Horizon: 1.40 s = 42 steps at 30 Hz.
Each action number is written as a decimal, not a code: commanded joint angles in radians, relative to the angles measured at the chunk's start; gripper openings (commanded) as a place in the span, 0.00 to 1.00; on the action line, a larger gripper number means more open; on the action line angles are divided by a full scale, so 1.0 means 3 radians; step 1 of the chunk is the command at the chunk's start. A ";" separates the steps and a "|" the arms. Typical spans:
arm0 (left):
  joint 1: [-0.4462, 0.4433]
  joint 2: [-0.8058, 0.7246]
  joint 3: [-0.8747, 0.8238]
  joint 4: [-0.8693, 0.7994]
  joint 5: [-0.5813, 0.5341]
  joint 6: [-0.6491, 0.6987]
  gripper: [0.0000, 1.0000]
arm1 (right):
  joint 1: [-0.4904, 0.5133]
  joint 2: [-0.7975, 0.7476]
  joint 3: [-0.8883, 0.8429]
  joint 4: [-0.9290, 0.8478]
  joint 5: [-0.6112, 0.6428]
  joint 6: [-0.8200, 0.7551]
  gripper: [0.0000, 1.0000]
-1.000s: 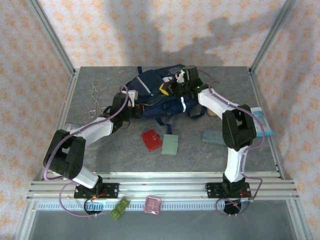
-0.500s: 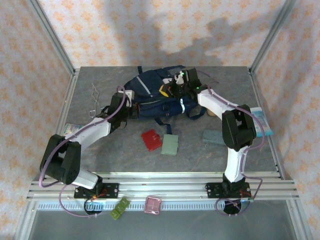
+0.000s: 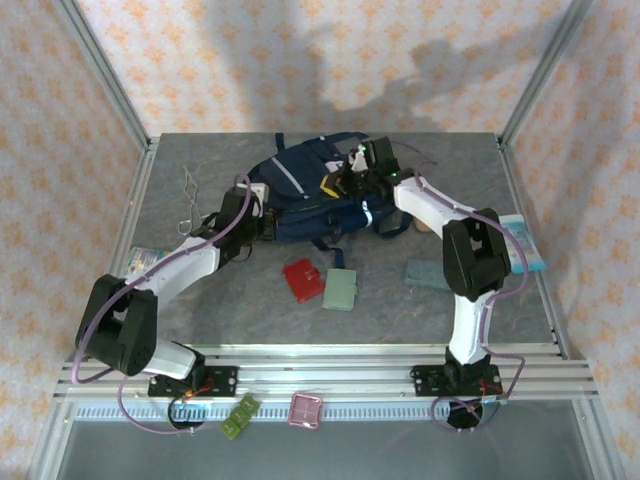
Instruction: Pack books, pencil case, and school supplies into a backpack
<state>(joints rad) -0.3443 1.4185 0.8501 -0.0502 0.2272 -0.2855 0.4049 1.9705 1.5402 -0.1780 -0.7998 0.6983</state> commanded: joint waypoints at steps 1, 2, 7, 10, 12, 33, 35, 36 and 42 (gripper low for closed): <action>-0.0157 -0.0157 -0.0018 -0.0161 0.0159 0.0006 0.00 | -0.0080 0.0149 0.0437 0.0093 0.0359 -0.0266 0.00; -0.0209 -0.0153 -0.0024 -0.0138 0.0222 -0.0015 0.00 | -0.0082 0.0197 0.0529 0.0020 0.0391 -0.0297 0.00; -0.0391 -0.0097 0.0010 0.0022 0.0425 -0.0199 0.00 | -0.0080 0.0385 0.0919 -0.0480 0.0679 -0.0531 0.00; -0.0408 -0.0024 -0.0017 0.0253 0.0520 -0.0378 0.00 | -0.0077 0.0424 0.1007 -0.0836 0.0810 -0.0556 0.23; -0.0439 0.0057 0.0050 0.0267 0.0492 -0.0404 0.00 | -0.0067 0.0342 0.0923 -0.0971 0.0863 -0.0539 0.32; -0.0702 0.0421 0.0551 -0.0117 0.0465 -0.0109 0.00 | 0.0210 -0.0725 -0.1123 0.0322 0.0106 0.0474 0.43; -0.0727 0.0429 0.0529 -0.0072 0.0474 -0.0132 0.00 | 0.0224 -0.0736 -0.1156 0.0460 0.0091 0.0542 0.43; -0.0742 0.0431 0.0523 -0.0039 0.0489 -0.0158 0.00 | 0.0230 -0.0725 -0.1154 0.0471 0.0128 0.0551 0.43; -0.0770 0.0445 0.0527 0.0082 0.0538 -0.0234 0.00 | 0.0295 -0.0815 -0.1364 0.0870 0.0368 0.0642 0.42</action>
<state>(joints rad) -0.5434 1.5436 0.9821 -0.0780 0.3325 -0.3500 0.4774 1.7840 1.1591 -0.0750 -0.7471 0.8566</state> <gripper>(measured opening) 0.054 0.424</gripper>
